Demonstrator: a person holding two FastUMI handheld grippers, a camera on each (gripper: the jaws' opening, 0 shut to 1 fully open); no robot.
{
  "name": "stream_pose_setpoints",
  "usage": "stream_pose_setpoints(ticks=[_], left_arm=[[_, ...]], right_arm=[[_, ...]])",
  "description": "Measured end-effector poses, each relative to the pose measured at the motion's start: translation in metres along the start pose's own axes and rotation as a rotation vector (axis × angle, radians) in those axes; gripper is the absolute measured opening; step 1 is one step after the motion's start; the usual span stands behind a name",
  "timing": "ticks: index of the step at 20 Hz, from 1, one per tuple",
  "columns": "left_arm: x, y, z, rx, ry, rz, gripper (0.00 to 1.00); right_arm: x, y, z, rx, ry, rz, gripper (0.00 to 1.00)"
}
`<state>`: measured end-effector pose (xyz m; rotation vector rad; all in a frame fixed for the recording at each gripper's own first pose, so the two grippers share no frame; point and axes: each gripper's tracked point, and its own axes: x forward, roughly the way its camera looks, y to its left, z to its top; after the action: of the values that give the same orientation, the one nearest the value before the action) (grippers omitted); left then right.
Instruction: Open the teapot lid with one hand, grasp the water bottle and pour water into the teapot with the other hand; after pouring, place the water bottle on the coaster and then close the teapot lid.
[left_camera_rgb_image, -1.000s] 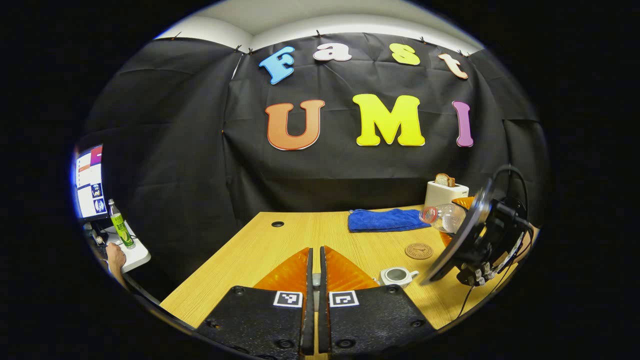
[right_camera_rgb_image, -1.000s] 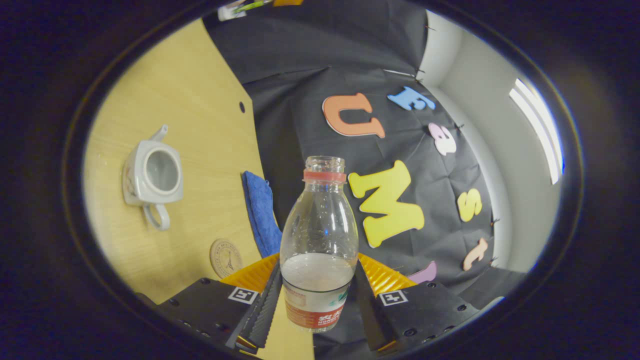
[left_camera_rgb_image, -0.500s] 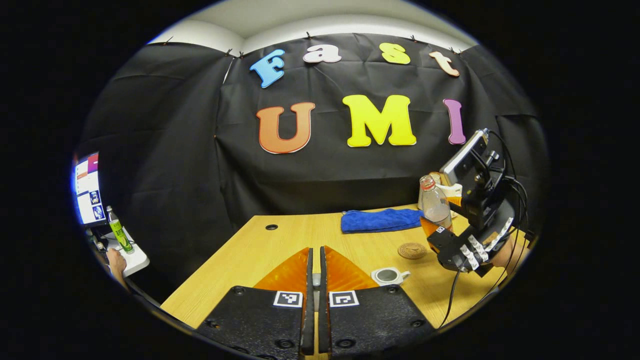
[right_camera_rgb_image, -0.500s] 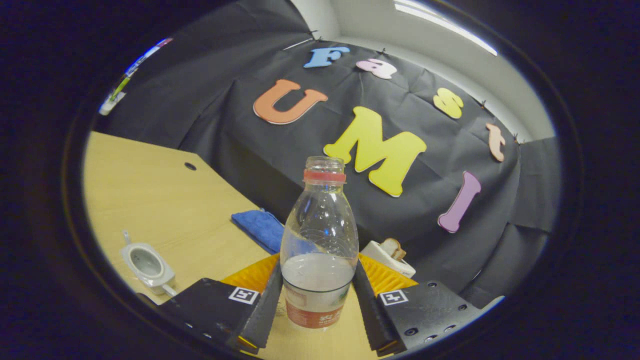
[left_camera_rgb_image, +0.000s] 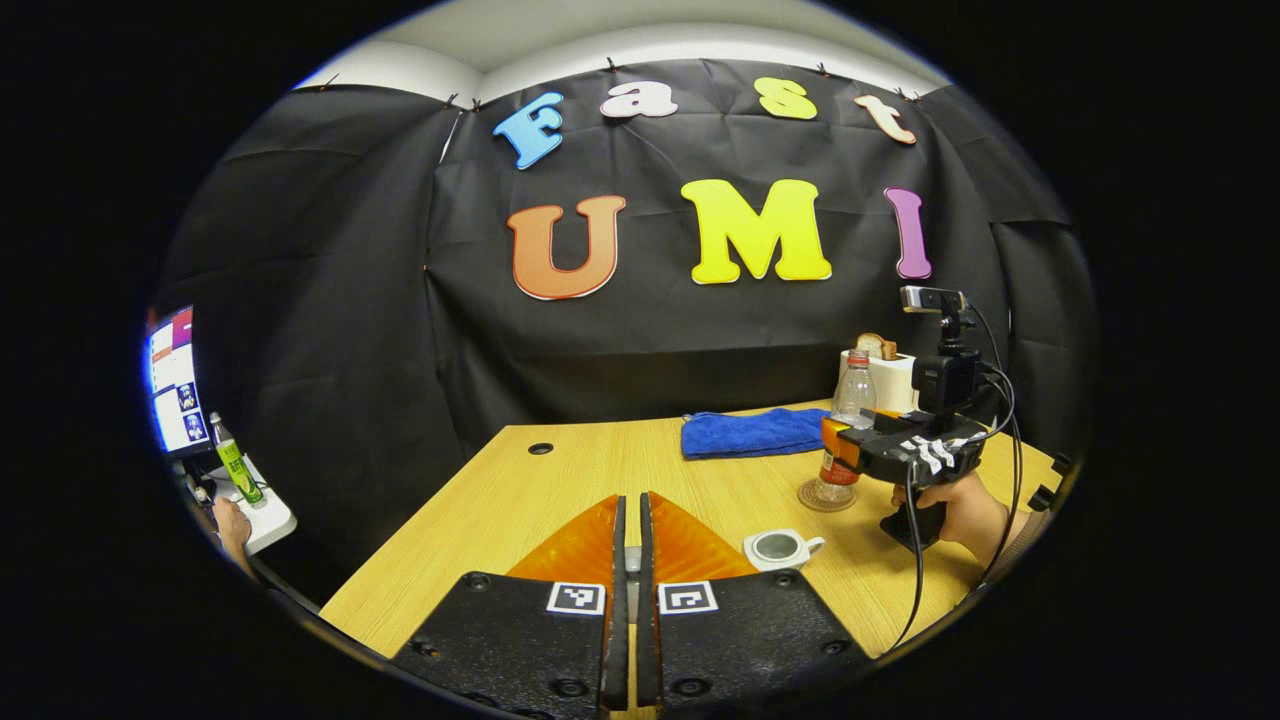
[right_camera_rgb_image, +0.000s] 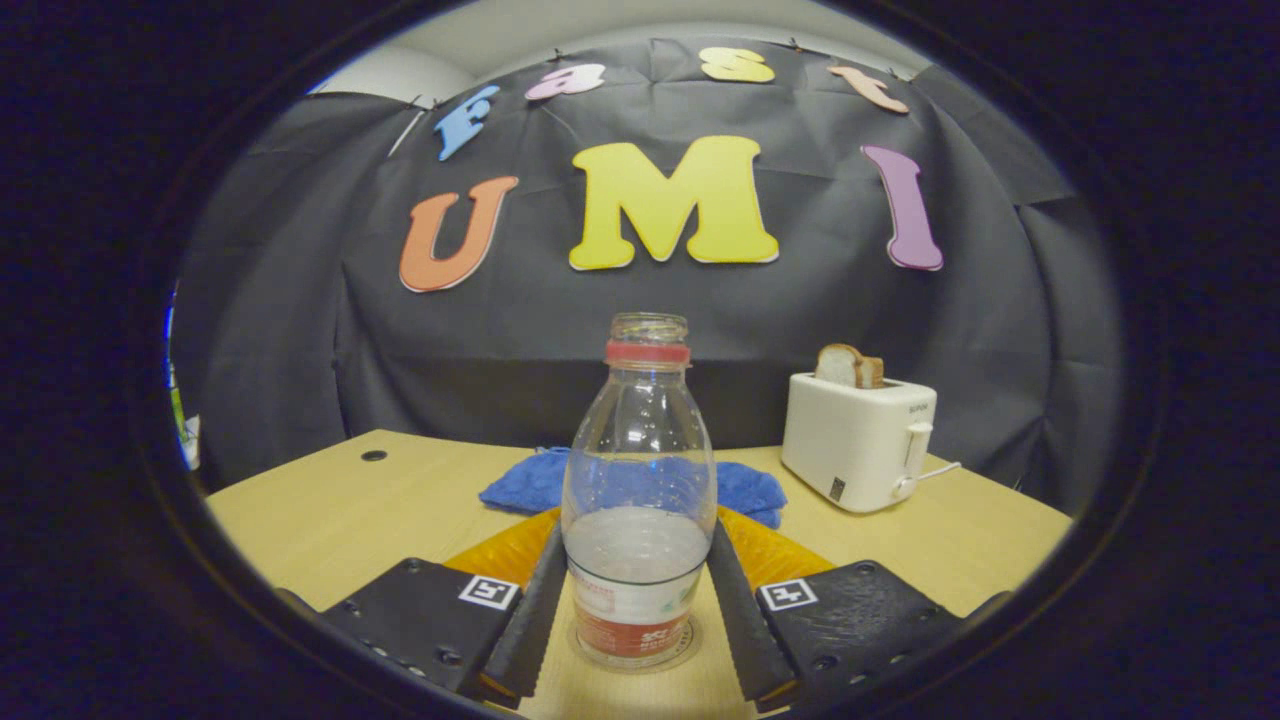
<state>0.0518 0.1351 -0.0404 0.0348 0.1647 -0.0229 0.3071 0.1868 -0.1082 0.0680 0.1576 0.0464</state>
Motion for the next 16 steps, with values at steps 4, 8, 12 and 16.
stream_pose_setpoints(ticks=[4, 8, 12, 16], left_arm=[[0.005, 0.007, -0.008, 0.031, 0.025, 0.038, 0.06], [0.002, 0.003, -0.003, 0.034, 0.012, 0.026, 0.06], [0.0, -0.005, -0.001, 0.044, 0.001, 0.008, 0.05], [0.003, -0.009, -0.002, 0.059, 0.005, 0.007, 0.05]], right_arm=[[0.007, 0.01, -0.003, -0.03, -0.007, 0.027, 0.72], [0.009, 0.011, -0.002, -0.063, -0.01, 0.014, 0.74], [0.005, 0.014, 0.001, -0.071, -0.002, 0.028, 0.86], [-0.014, 0.015, 0.027, -0.048, -0.057, 0.069, 0.96]])
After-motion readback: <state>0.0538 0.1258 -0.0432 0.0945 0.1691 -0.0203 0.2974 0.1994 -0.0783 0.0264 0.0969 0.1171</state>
